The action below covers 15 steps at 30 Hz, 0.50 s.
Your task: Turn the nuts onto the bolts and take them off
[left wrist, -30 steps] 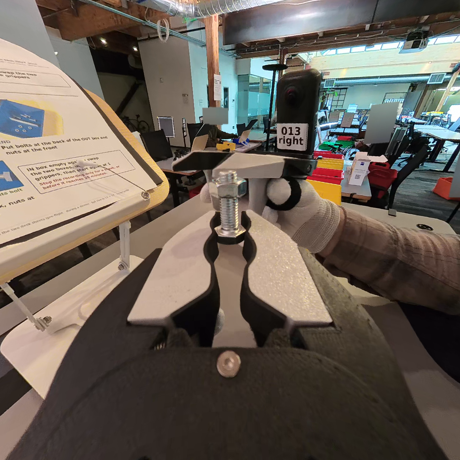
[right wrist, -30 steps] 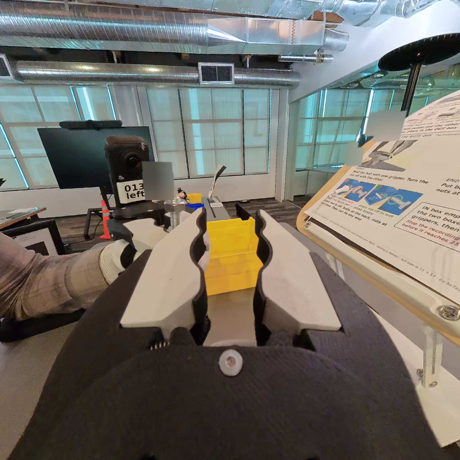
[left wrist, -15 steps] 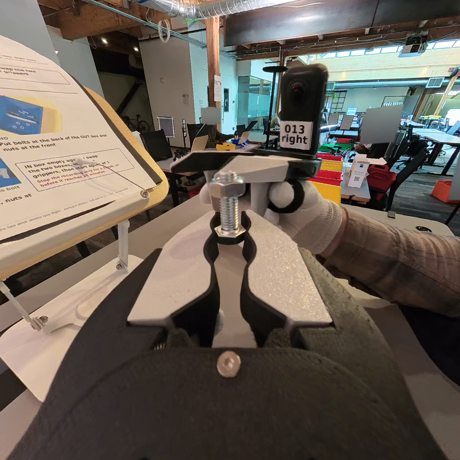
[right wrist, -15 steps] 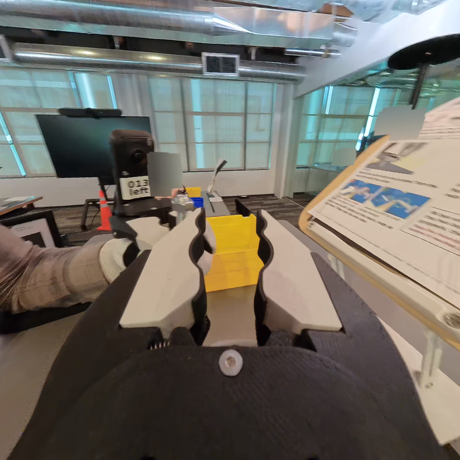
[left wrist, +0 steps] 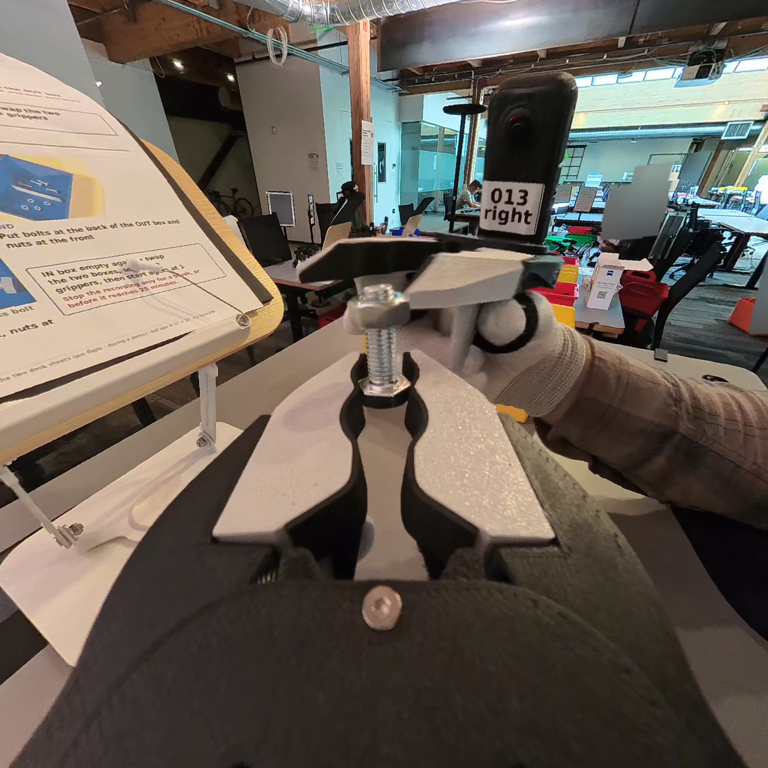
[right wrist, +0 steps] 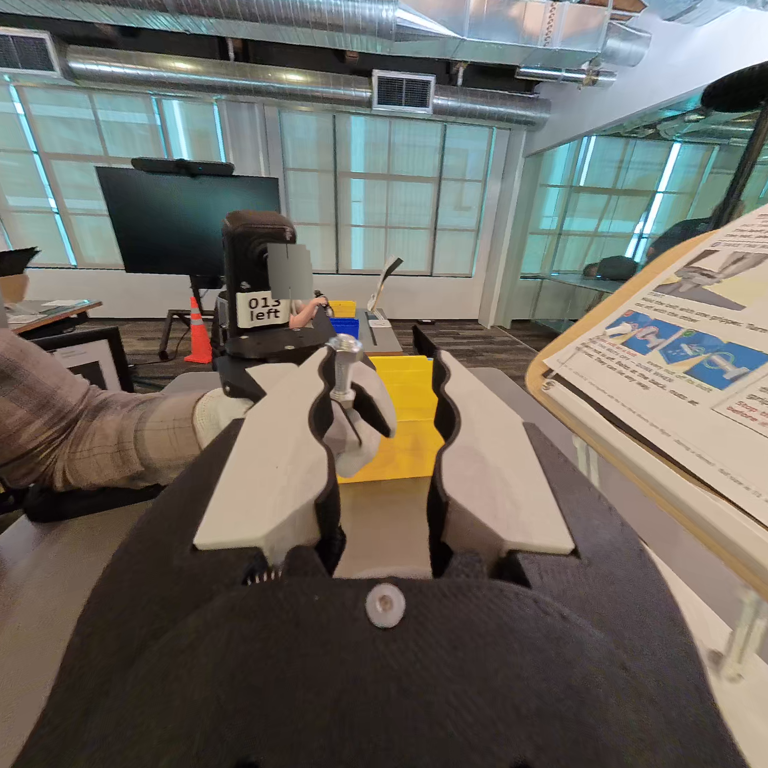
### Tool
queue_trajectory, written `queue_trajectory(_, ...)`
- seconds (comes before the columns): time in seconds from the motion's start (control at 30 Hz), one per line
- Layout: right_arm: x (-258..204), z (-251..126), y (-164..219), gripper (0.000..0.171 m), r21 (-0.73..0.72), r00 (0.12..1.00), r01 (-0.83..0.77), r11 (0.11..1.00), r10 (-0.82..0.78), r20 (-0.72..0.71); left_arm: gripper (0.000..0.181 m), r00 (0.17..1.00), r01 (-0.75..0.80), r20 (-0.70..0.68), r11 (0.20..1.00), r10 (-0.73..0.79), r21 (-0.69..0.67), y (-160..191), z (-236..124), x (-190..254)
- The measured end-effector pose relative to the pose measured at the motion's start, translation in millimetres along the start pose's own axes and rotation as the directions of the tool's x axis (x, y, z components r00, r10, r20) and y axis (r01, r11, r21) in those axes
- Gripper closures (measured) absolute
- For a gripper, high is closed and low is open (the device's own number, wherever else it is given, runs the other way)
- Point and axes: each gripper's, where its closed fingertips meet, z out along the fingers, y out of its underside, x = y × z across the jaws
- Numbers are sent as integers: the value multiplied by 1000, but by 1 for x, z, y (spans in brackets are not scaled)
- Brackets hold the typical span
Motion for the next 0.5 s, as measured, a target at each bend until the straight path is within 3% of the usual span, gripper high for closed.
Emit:
queue_trajectory(0.03, 9, -3, 1, 135, -5, 999, 0, 1000, -1, -43, 165, 1000, 1, -8, 1000, -1, 9, -2, -1, 1)
queue_trajectory(0.1, 22, -10, 3, 135, -6, 996, -29, 1000, 29, -85, 165, 1000, -11, -1, 1000, 11, 9, -3, -1, 1)
queue_trajectory(0.33, -5, -4, -6, 127, 4, 1000, 17, 1000, -17, 25, 165, 1000, -5, -6, 1000, 5, -1, 1, 1, 2)
queue_trajectory(0.5, -8, 3, -2, 128, -9, 1000, 15, 1000, -14, 22, 165, 1000, -9, -10, 1000, 9, -5, 1, 2, 4)
